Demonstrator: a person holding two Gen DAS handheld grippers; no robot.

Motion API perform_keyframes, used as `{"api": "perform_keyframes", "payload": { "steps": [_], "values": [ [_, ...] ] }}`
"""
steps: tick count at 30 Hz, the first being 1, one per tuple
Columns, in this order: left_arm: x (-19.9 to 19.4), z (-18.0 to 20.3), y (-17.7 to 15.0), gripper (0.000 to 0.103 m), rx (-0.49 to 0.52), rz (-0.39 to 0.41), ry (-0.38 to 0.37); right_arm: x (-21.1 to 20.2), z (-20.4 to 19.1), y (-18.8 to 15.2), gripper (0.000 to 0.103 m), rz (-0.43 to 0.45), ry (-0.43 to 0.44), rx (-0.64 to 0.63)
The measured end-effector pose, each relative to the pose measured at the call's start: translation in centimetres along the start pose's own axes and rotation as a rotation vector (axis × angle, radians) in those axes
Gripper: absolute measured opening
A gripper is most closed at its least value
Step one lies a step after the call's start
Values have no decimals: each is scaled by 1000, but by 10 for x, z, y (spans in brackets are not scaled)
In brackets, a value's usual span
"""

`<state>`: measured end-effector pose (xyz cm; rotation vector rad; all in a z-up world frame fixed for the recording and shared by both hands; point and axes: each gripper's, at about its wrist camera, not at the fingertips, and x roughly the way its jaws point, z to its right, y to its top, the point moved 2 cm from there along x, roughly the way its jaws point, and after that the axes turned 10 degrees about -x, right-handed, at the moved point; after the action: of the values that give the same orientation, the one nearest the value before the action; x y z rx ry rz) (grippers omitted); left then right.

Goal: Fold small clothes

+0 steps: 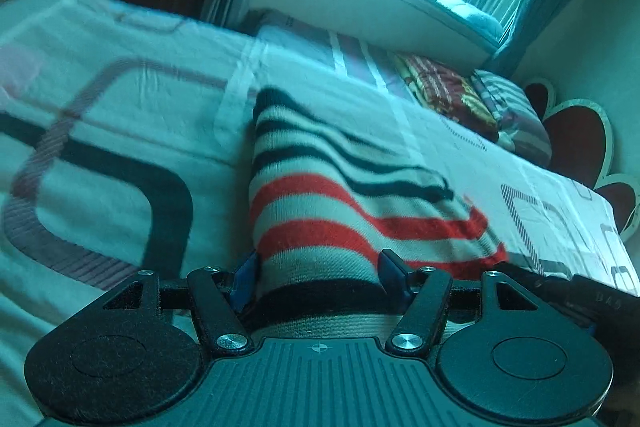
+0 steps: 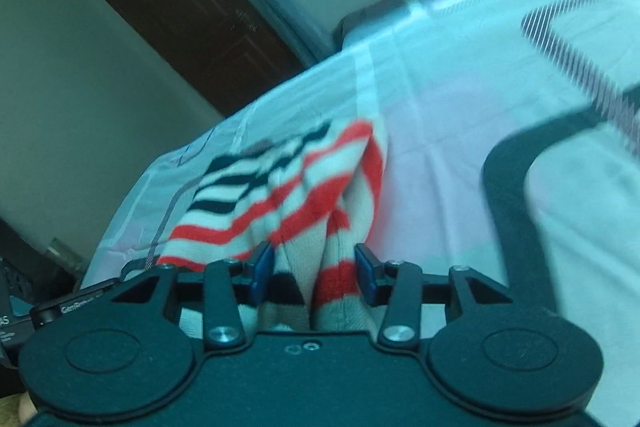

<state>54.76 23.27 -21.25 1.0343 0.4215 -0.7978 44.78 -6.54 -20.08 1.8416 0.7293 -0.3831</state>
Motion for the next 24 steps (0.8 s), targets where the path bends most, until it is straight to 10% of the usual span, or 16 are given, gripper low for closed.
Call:
{"api": "perform_keyframes", "payload": {
  "steps": [9, 16, 24],
  "values": [
    [-44, 32, -25, 65, 85, 34, 1, -32, -60, 0, 36, 47, -60, -329],
    [-46, 32, -54, 65, 203, 54, 103, -13, -69, -43, 30, -82, -142, -501],
    [-41, 32, -64, 65, 247, 54, 155, -9, -56, -61, 30, -48, -119, -465]
  ]
}}
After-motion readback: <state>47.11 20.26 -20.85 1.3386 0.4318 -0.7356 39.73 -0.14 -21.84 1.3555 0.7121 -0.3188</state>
